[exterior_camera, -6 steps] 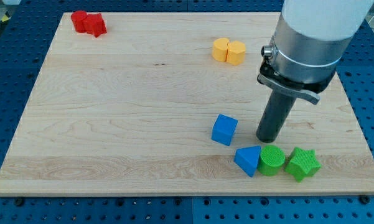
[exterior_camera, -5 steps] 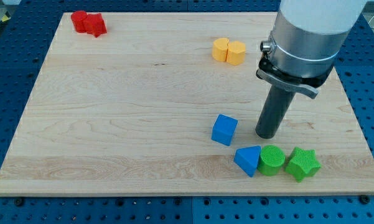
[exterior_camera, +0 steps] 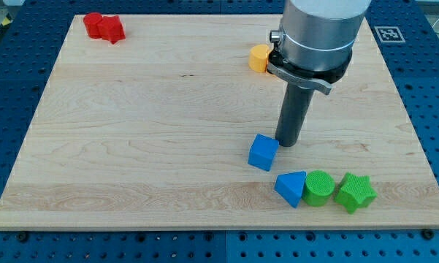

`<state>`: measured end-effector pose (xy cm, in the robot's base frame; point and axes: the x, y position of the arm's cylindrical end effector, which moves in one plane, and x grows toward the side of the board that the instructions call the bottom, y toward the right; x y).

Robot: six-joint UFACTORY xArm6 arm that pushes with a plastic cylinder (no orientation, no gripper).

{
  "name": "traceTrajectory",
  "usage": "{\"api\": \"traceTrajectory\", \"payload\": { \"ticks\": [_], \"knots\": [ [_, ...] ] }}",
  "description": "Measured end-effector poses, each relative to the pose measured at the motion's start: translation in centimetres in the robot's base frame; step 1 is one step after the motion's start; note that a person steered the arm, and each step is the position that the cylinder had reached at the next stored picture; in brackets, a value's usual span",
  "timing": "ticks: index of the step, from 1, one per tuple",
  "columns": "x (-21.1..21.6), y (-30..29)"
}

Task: Push the blue cube towards the bottom center

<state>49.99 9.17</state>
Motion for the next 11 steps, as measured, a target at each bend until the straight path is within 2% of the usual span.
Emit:
{"api": "traceTrajectory", "payload": {
  "ticks": [11],
  "knots": [
    [2.7, -3.1]
  ]
}}
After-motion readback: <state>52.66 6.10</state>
